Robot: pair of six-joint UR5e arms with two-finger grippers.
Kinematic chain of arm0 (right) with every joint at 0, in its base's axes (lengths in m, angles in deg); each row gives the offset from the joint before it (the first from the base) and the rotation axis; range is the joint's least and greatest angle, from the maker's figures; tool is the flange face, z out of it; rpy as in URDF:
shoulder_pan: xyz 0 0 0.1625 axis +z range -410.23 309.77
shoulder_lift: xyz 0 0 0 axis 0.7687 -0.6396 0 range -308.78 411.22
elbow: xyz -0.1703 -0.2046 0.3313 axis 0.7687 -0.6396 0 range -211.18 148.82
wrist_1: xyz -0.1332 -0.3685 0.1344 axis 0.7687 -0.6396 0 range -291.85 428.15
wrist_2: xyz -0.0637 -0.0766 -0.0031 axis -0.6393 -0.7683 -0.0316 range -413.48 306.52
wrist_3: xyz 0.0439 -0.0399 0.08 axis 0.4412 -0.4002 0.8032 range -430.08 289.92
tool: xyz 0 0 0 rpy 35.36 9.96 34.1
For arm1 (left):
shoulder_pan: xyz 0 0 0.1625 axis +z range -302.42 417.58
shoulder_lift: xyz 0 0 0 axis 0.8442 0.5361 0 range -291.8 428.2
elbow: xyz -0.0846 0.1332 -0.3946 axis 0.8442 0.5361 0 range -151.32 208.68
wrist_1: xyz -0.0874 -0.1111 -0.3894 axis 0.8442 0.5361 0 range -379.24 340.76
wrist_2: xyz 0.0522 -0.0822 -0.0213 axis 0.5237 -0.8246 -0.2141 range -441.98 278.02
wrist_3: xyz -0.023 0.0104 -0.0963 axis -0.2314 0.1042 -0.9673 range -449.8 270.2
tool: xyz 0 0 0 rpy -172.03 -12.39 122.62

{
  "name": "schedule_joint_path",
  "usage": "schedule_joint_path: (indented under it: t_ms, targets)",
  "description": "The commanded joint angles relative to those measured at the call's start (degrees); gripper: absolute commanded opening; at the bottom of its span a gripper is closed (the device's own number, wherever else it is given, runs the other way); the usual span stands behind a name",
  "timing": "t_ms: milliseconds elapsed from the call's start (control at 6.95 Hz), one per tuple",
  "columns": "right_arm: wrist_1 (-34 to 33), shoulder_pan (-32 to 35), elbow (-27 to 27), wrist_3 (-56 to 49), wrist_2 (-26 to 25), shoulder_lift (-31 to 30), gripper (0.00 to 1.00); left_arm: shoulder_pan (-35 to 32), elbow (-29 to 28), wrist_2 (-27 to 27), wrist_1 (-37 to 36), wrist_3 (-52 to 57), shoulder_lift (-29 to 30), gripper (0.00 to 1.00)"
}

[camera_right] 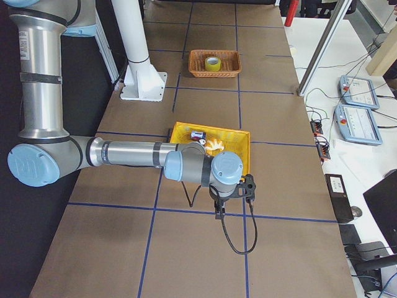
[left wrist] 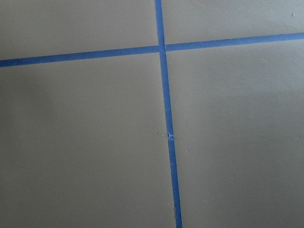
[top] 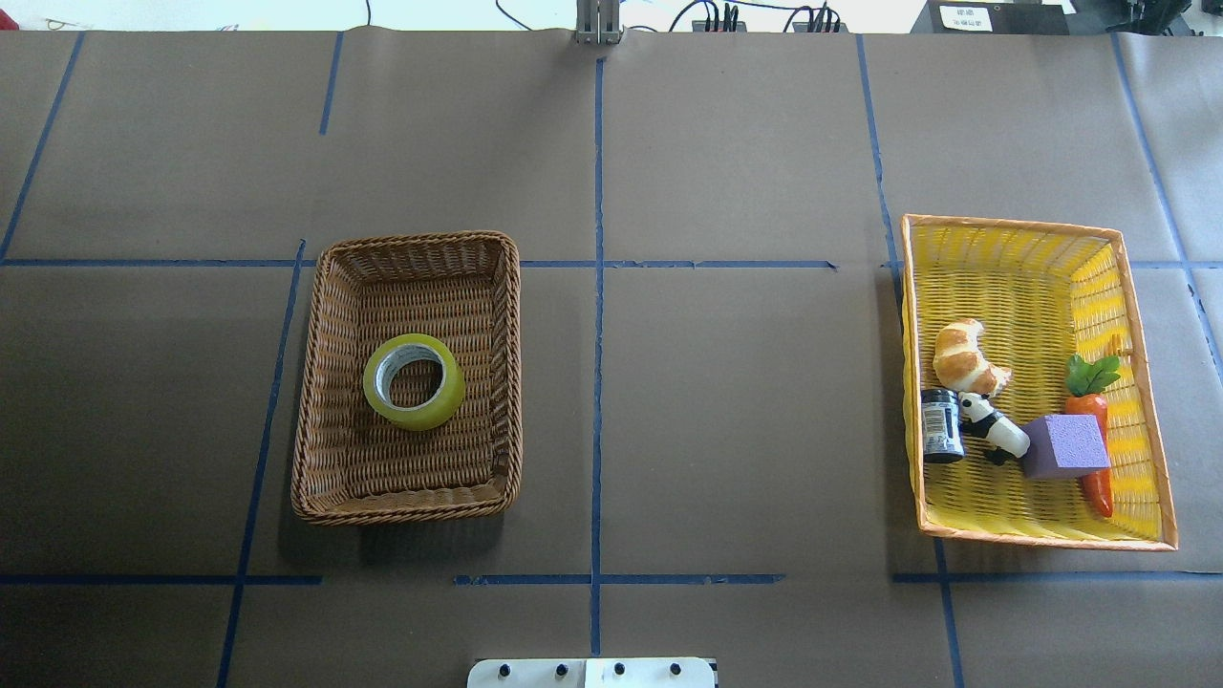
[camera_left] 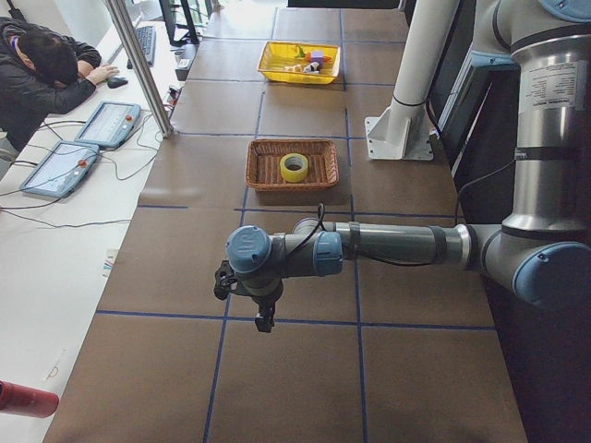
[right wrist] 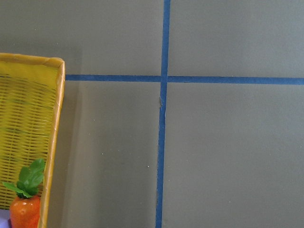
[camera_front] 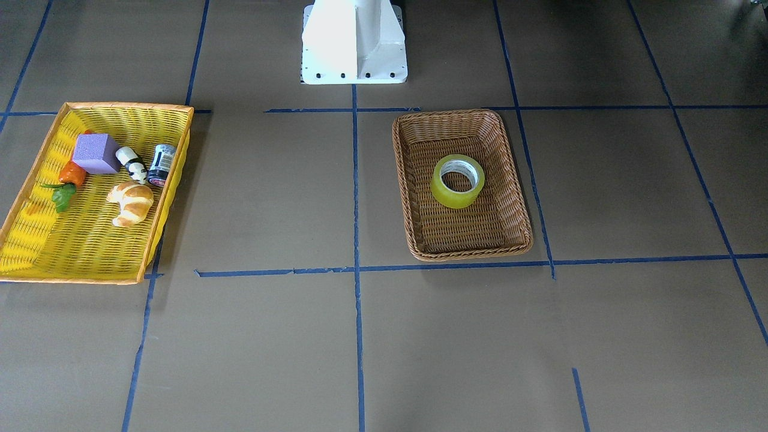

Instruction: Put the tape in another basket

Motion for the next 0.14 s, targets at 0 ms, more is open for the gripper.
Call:
schedule_joint_path:
  t_ms: [0]
  targets:
    - [-0.1,0.0,-0.1,0.2,0.0,0.1,1.00,0.0,0.0,0.0,0.0,-0.3,0.0,1.00]
